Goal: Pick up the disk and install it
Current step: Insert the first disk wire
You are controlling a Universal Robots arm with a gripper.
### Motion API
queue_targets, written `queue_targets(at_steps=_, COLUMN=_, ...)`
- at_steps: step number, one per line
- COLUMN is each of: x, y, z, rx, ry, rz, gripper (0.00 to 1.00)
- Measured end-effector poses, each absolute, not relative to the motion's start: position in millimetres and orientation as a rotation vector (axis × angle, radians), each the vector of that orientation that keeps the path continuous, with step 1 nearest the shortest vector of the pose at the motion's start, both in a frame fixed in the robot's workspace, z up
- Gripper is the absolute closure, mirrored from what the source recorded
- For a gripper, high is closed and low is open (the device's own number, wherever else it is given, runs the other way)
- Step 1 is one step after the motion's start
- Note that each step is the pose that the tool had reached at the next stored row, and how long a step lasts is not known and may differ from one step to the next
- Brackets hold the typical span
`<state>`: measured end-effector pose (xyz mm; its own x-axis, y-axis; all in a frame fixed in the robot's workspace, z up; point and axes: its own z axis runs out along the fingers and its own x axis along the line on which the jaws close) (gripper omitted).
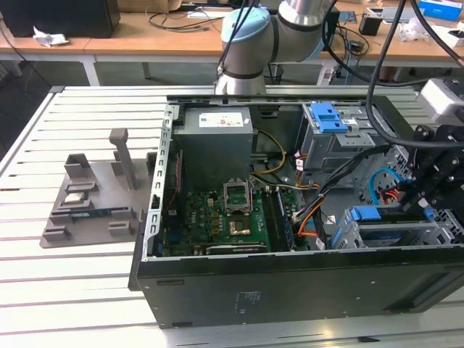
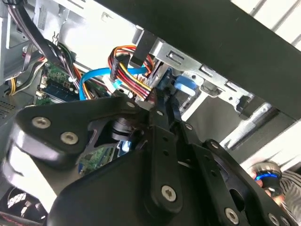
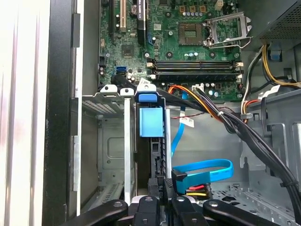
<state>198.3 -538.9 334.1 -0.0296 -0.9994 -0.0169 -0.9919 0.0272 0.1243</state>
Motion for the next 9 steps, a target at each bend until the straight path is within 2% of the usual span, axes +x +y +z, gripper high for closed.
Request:
queue_targets(at_steps=1, x=198.3, y=-538.9, z=334.6, rx=2.134, ry=-2.196, rz=-0.154, gripper=0.76)
queue_targets(at_steps=6, x=198.3, y=-538.7, z=347.5, rx=2.134, ry=-2.196, rz=-0.153, gripper=0.76)
queue_targets(at_steps=7, x=198.3, y=-538.3, z=351.8, rx=2.134, ry=-2.196, rz=-0.153, gripper=0.78)
queue_targets(at_steps=8, x=198.3, y=-538.2, z=354.3, rx=2.134, ry=-2.196, rz=-0.153, gripper=0.84)
queue_targets(at_steps=9, x=198.3, y=-538.1, z=356.5, rx=2.134, ry=-2.196, rz=-0.153, gripper=0.84)
